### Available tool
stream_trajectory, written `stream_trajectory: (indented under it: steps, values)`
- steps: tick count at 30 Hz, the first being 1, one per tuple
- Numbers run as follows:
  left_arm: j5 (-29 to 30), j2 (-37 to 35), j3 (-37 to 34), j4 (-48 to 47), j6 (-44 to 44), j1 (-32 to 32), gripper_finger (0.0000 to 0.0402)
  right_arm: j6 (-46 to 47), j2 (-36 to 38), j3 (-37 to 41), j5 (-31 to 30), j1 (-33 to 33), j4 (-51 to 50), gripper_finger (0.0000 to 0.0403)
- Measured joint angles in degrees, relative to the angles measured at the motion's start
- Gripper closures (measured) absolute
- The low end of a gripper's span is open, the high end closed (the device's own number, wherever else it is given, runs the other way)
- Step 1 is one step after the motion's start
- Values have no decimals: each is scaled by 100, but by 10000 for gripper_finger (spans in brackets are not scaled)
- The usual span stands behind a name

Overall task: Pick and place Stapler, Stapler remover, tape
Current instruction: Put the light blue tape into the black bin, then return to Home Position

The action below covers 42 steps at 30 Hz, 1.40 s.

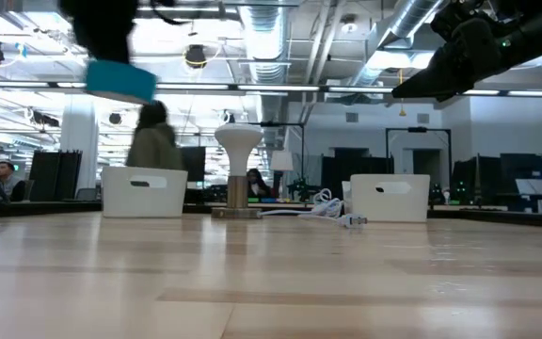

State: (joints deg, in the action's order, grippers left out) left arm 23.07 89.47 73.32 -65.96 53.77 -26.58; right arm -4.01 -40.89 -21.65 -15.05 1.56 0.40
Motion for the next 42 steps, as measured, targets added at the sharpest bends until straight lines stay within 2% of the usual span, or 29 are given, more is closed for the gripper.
stream_trajectory:
  steps: [4, 9, 17, 21, 25, 30, 34, 42]
  values:
    - [-46, -231, 0, -836, 1250, -633, 386, 0, 1, 0, 0, 0, 0, 403]
    - [-459, -252, -28, -1349, 2681, -1520, 386, 0, -1, 0, 0, 0, -9, 403]
    - [-1526, -245, -920, -1266, 4873, -2852, 386, -52, 0, 0, -2, 0, -8, 403]
    - [-1621, -243, -1481, -753, 5775, -3398, 386, -52, 0, 0, -2, 0, -7, 403]
    - [-1508, -267, -1974, 63, 6074, -3577, 386, -50, -1, 0, -2, 0, -2, 403]
    - [-1133, -290, -2164, 433, 6067, -3567, 380, -50, -1, 0, -2, 0, 0, 403]
    - [-672, -282, -2258, 368, 6031, -3552, 342, -50, 0, 0, -2, 0, -2, 403]
    - [-663, -440, -2459, 317, 6055, -3344, 256, -48, -1, 0, -2, 2, -3, 403]
